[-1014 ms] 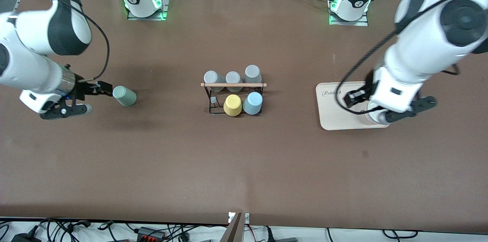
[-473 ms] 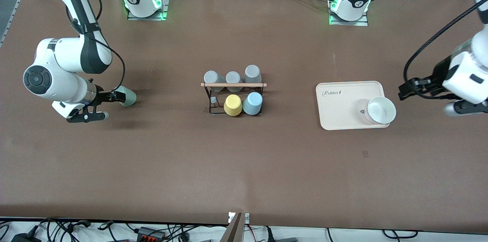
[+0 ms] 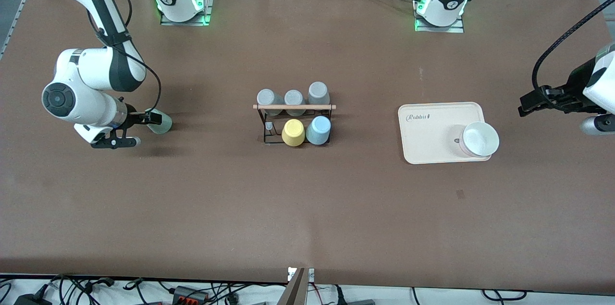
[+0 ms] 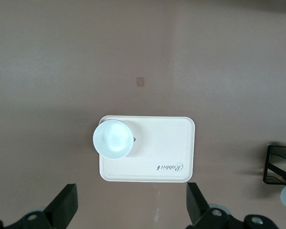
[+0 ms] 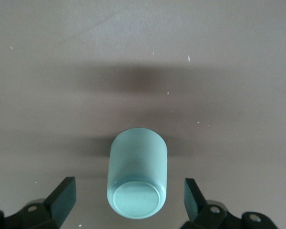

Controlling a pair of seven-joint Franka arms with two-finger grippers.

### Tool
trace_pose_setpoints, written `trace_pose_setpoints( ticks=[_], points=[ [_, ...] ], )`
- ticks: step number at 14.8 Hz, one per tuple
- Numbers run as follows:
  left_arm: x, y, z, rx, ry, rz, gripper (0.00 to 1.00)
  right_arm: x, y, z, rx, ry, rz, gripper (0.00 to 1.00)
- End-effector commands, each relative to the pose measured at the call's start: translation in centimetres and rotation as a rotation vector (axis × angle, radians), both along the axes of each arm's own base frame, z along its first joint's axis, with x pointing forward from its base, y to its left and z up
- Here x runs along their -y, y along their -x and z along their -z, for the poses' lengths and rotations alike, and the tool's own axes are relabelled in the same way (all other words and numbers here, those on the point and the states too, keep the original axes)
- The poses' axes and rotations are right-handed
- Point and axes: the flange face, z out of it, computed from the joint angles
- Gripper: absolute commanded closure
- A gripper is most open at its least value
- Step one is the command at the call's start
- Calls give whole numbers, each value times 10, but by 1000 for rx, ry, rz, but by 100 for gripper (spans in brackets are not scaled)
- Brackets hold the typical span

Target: Hang scattered cups on rack with three cups

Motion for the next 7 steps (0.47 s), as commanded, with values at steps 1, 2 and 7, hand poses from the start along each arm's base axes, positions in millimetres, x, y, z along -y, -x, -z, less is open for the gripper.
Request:
trace_pose_setpoints(
  ticks=[1,2,7],
  points=[
    [-17,12,-15,16,-6,36,0,-1,14,9,22,-2,13,0],
    [-23,17,-19,18,-9,76,0,-2,16,12,19,-2,11,0],
    [-43,34,-37,16,-11,103,0,-1,17,26,18,0,10,0]
  ],
)
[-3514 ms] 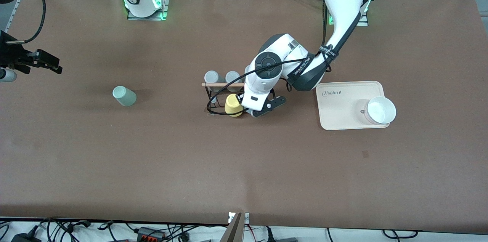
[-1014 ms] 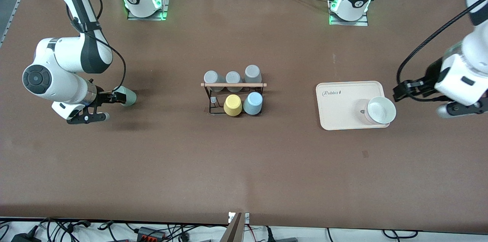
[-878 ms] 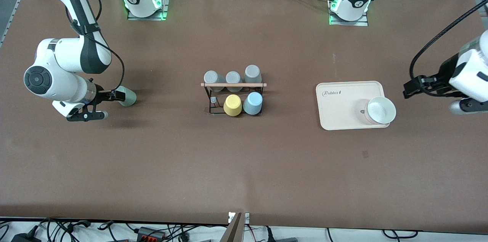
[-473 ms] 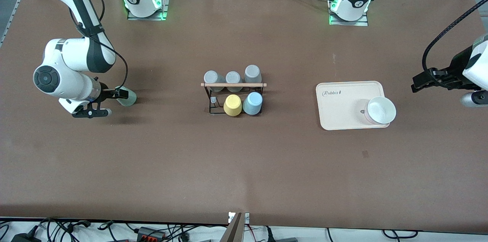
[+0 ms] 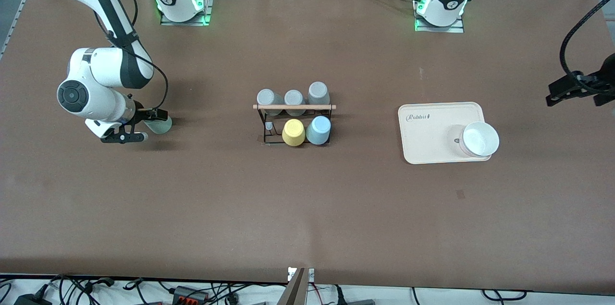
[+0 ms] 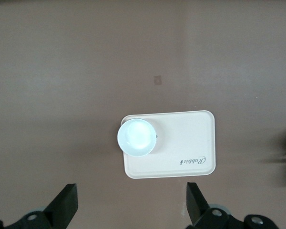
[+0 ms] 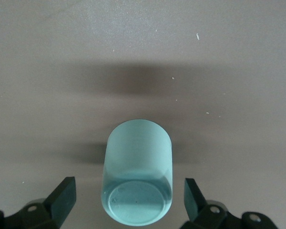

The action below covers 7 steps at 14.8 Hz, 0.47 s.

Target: Hang scattered cups on rack with three cups

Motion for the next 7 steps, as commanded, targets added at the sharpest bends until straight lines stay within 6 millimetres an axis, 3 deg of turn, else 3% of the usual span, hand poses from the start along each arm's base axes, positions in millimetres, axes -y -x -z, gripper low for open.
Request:
trace_pose_setpoints(
  ticks=[1,7],
  points=[
    [-6,19,-15,8,40,-1,0,-1,1,9,19,1,9,0],
    [-1,27,-3,-15,76,-10,0,1,3,19,0,2,12,0]
  ],
)
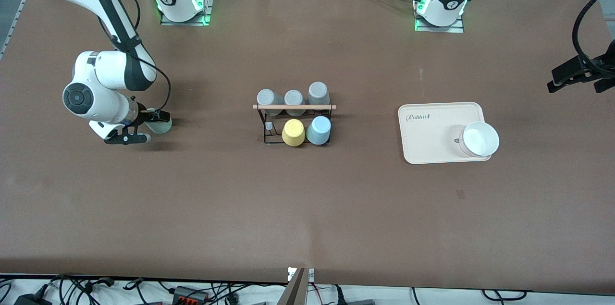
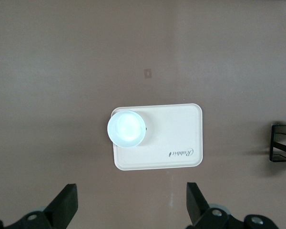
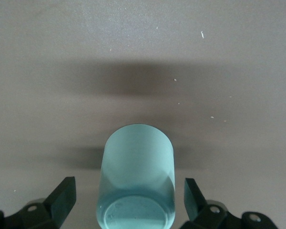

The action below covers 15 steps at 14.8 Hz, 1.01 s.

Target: Hang scattered cups on rack with three cups

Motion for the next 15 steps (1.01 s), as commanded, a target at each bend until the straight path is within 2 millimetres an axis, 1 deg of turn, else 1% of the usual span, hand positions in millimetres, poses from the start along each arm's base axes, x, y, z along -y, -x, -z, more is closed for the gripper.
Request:
trace_pose_setpoints(
  ticks=[1,3,4,6,7,8,9,10,11,12,13,14,15],
  points=[
    [-6,7,6,-6,17,8,0,2,3,4,2,1,15,0],
    [-6,5,9,-14,11,9,0,8,3,4,0,1,26,0],
    [-6,5,8,-14,11,9,0,10,3,4,-2,1,27,9],
    [-6,6,6,-11,10,6,0,10,1,2,2,1,30,45],
    [-2,7,8,-28,8,9,0,10,-2,-2,9,0,32,58],
    [0,5,11,-44,6,9,0,9,-6,-9,24,0,30,65],
    [-2,2,9,-40,0,7,0,8,-13,-18,34,-1,27,68],
    [-4,2,8,-37,-1,4,0,2,-23,-34,32,-4,20,68],
    [-5,0,11,-41,5,6,0,-3,-36,-55,23,-6,11,68],
    [-3,-1,11,-38,6,5,0,-8,-51,-78,11,-12,10,69],
    [-2,-1,7,-27,7,4,0,-17,-64,-102,7,-17,2,69],
    [-2,0,-1,-10,5,4,0,-36,-76,-128,16,-30,-17,70],
    [1,0,-4,-4,7,5,0,-59,-84,-143,19,-48,-39,71]
  ],
)
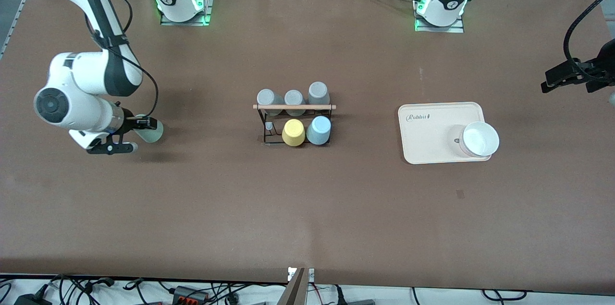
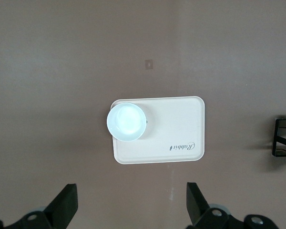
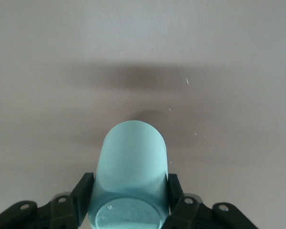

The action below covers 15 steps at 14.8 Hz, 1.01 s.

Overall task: Hang scattered cups on rack with three cups
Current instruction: 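Carry the pale teal cup with the right gripper to the rack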

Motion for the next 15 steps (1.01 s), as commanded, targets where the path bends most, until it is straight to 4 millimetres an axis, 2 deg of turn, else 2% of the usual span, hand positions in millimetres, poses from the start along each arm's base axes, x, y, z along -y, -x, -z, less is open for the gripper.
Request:
trace_pose_setpoints(
  ticks=[1,4,6,9,12,15],
  points=[
    [7,-1,-14,24,9,17,0,-58,-27,-53,11,-48,-39,71],
    [9,-1,-13,22,3,21,0,-128,-33,-80,57,-69,5,70],
    [6,-5,-5,8,1,21,0,-182,-24,-84,40,-44,56,70],
    [3,-8,1,-1,-1,16,0,-252,-15,-91,64,-30,113,70],
    [5,-8,0,1,2,18,0,-305,-4,-91,82,-33,64,70],
    [6,-8,0,1,2,18,0,-345,4,-87,96,-29,91,70]
  ],
)
